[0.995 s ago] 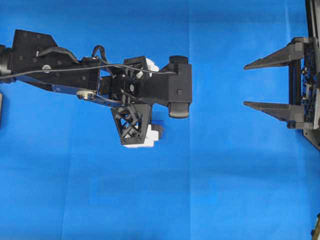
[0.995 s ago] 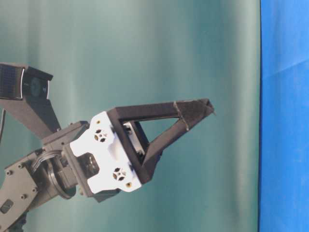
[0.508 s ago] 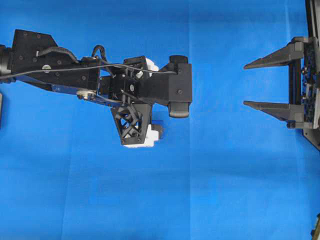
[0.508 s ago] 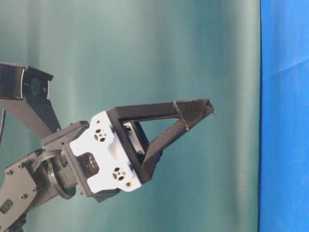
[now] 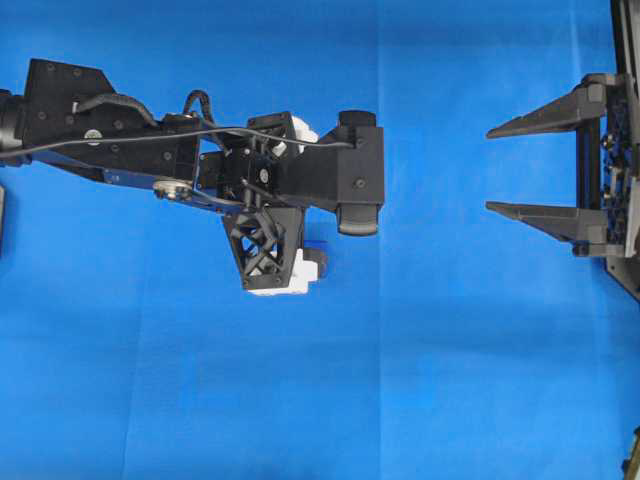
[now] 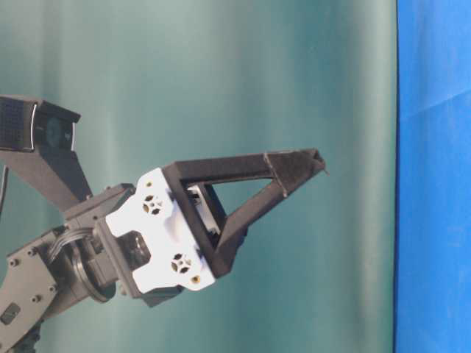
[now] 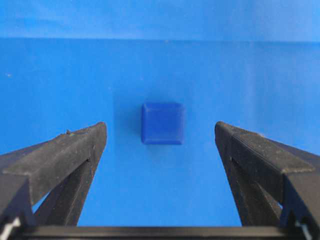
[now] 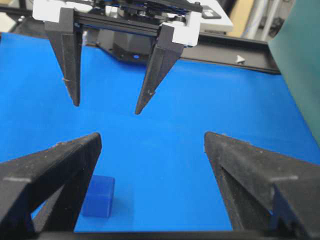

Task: Handover the blue block to the right arm after grasping it with the left arm, then place it in the designated position.
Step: 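Move the open left gripper over the blue cube, then lower the left gripper around the blue cube and close it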

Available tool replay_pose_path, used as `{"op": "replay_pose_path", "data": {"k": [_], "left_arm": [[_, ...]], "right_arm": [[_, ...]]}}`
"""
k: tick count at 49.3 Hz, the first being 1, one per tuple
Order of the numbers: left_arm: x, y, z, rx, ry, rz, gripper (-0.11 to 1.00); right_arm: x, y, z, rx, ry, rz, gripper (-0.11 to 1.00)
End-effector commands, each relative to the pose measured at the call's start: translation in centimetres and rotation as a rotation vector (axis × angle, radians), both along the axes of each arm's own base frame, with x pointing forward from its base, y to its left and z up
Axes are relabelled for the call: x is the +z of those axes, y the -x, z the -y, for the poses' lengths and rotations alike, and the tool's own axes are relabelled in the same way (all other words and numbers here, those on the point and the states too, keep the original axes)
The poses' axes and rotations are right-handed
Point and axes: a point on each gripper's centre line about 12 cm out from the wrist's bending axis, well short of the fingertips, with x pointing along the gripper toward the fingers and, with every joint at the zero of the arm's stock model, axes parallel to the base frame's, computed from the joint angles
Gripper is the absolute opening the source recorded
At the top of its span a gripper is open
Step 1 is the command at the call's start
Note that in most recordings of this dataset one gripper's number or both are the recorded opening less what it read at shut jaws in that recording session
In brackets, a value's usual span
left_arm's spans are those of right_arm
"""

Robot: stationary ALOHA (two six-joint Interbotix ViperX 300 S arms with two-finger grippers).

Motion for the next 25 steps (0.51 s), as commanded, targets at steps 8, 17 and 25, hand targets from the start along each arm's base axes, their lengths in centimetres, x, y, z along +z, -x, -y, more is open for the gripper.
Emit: {"op": "replay_pose_path", "data": {"k": [8, 17, 25], "left_arm": [[0.8, 0.0, 0.0, -0.001, -0.002, 0.040, 0.93], [-0.6, 0.0, 0.0, -0.002, -0.001, 0.051, 0.93], [-3.7, -0.3, 0.1, 0.004, 0.005, 0.052, 0.93]], "right_arm": [[1.1, -0.3, 0.1, -0.003, -0.001, 0.028, 0.97], [1.1, -0.3, 0.2, -0.008, -0.002, 0.031, 0.97], [1.1, -0.3, 0.3, -0.016, 0.000, 0.029, 0.97]]}}
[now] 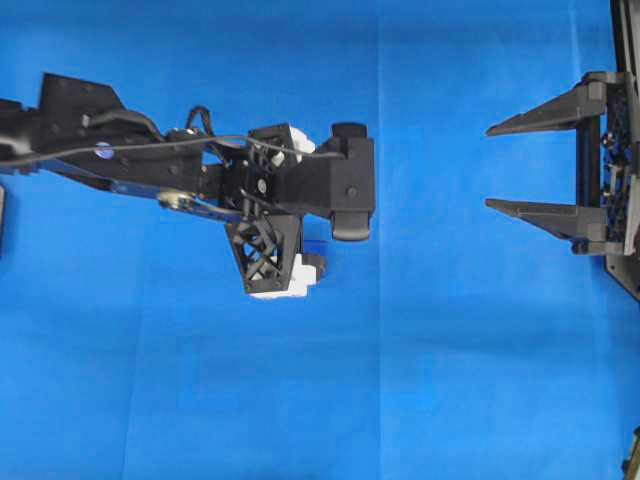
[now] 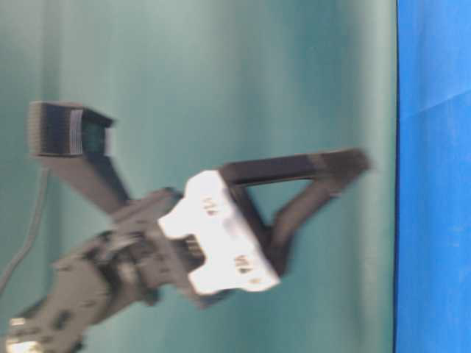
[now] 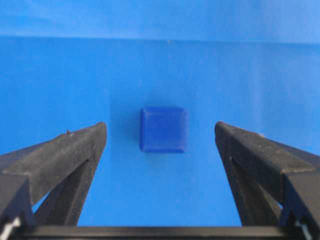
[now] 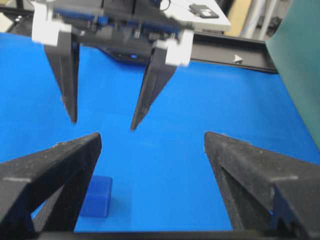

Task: Handover the blue block to the right arm after grasping it with the left arm, then place it in the designated position.
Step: 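Lower the left gripper around the blue cube and close it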

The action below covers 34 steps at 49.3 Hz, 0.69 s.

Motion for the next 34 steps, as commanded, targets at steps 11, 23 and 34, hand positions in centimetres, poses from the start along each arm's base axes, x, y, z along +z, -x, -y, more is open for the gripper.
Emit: {"op": "replay_pose_path", "data": {"k": [11, 23, 34], "left_arm": [[-3.4, -0.7, 0.6, -0.017, 0.000, 0.045, 0.93], [-7.7, -0.5, 0.5, -0.012, -0.001, -0.005, 0.93], [-10.5, -0.7, 0.5, -0.015, -0.004, -0.052, 0.93]], "right_arm": [[1.0, -0.4, 0.4, -0.019, 0.000, 0.025, 0.97], [0.7, -0.6, 0.5, -0.022, -0.002, 0.011, 0.97], [0.6, -0.6, 0.5, -0.021, -0.004, 0.008, 0.97]]}}
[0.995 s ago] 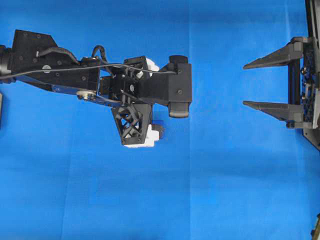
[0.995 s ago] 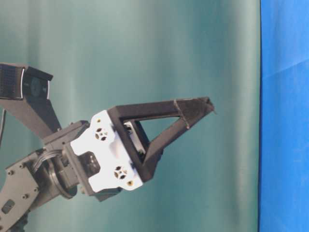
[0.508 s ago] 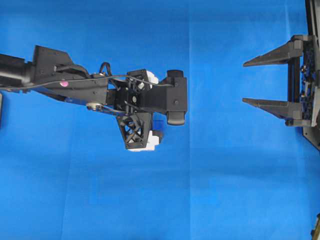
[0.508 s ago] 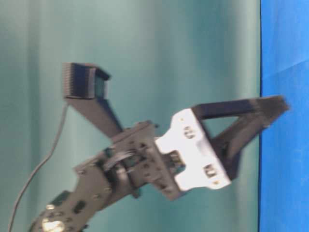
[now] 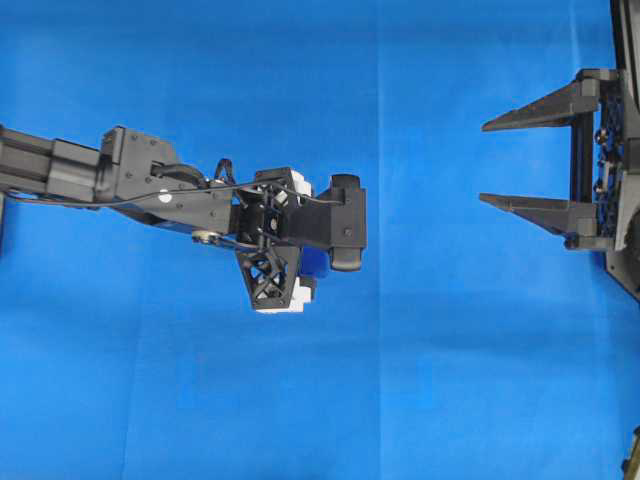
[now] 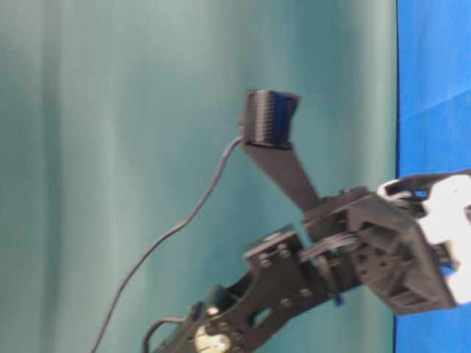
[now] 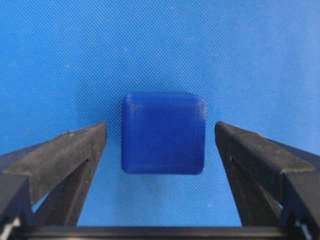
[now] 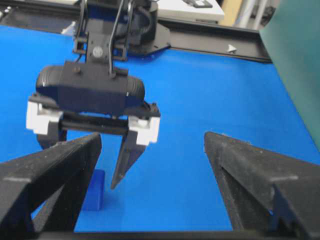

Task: Handover the blue block to the right arm after grasping it with the left arm, then place it in the designated position.
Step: 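Lower the left gripper around the blue cube and close it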

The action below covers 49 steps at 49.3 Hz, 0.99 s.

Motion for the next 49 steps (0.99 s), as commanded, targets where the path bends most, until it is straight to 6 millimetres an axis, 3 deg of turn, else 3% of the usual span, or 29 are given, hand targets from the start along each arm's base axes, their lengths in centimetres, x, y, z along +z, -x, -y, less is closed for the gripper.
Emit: {"op": "replay_pose_path", "data": {"k": [1, 11, 38, 42, 47, 49], "left_arm": [[0.41, -0.44, -0.05, 0.000, 0.000, 0.025, 0.93], [-0.53, -0.57, -0.04, -0.001, -0.001, 0.017, 0.93], [-0.43, -0.67, 0.04, -0.004, -0.001, 0.022, 0.90], [-0.33, -0.74, 0.18, -0.012, -0.004, 0.025, 0.80], [-0.40, -0.74, 0.25, -0.013, -0.005, 0.023, 0.52], [-0.38, -0.70, 0.17, -0.010, -0.004, 0.023, 0.48]], "right_arm": [[1.05, -0.30, 0.09, -0.004, -0.003, 0.029, 0.97], [1.03, -0.30, 0.13, -0.006, -0.001, 0.028, 0.97], [0.91, -0.37, 0.13, -0.006, -0.003, 0.022, 0.97], [0.89, -0.37, 0.13, -0.006, -0.003, 0.020, 0.97], [0.88, -0.40, 0.10, -0.004, -0.003, 0.020, 0.97], [0.84, -0.42, 0.10, -0.004, -0.002, 0.019, 0.97]]}}
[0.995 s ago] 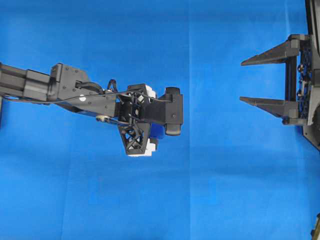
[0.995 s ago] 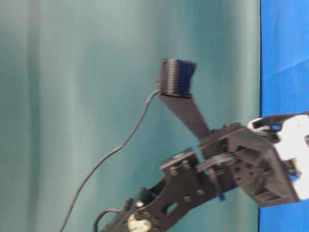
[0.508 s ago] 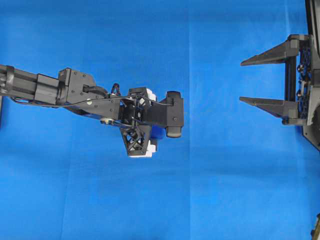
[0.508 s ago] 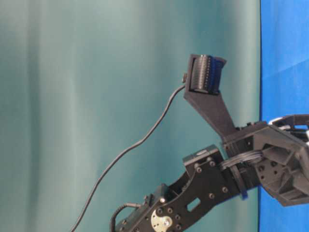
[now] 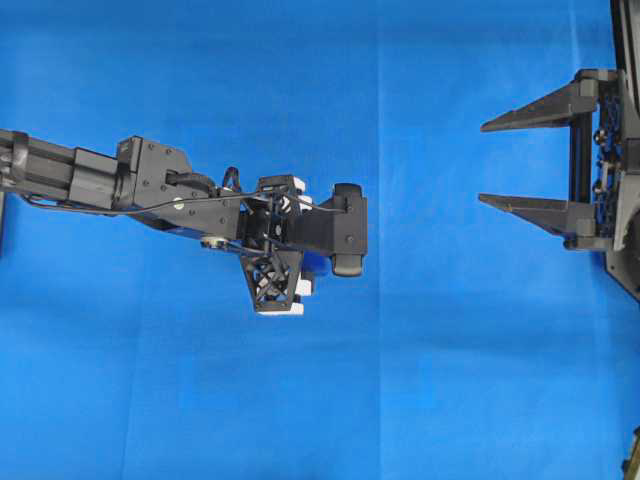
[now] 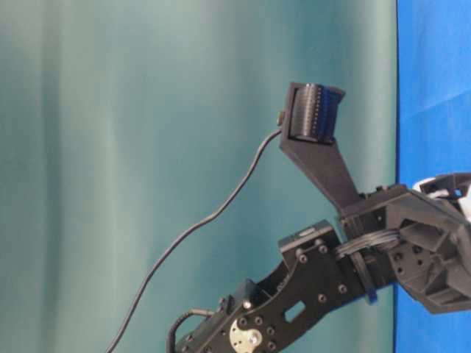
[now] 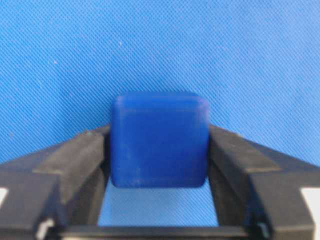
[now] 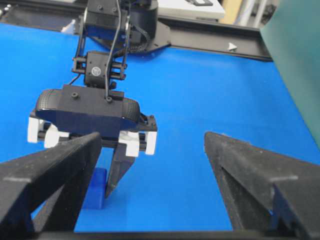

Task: Handover the blue block to the right arm after grasping it with the left arm, then place it in the designated position.
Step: 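Lower the left gripper around the blue cube and close it, then lift the blue cube with the left gripper and raise it up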

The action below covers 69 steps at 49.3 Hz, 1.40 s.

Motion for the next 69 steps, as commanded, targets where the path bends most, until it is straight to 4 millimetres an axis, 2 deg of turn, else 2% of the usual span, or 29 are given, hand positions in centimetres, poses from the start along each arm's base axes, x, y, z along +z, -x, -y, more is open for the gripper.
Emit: {"op": "replay_pose_path", "data": {"k": [1, 19, 30, 44, 59, 69], "left_arm": [[1.4, -0.6, 0.1, -0.001, 0.002, 0.041, 0.48], [1.3, -0.5, 0.0, 0.003, 0.003, 0.040, 0.49], [2.2, -0.6, 0.0, -0.004, -0.001, 0.054, 0.49], [6.9, -0.1, -0.1, -0.003, 0.001, 0.106, 0.49], [13.8, 1.4, -0.2, -0.005, 0.001, 0.180, 0.49], [16.4, 1.9, -0.3, -0.002, 0.001, 0.183, 0.48]], "right_arm": [[1.0, -0.3, 0.1, -0.004, -0.003, 0.026, 0.97], [0.9, -0.4, 0.1, -0.003, -0.003, 0.023, 0.97], [1.0, -0.4, 0.1, -0.003, -0.003, 0.026, 0.97], [0.9, -0.4, 0.1, -0.003, -0.003, 0.022, 0.97], [1.0, -0.4, 0.1, -0.004, -0.002, 0.023, 0.97], [1.0, -0.5, 0.1, -0.003, -0.003, 0.022, 0.97]]}}
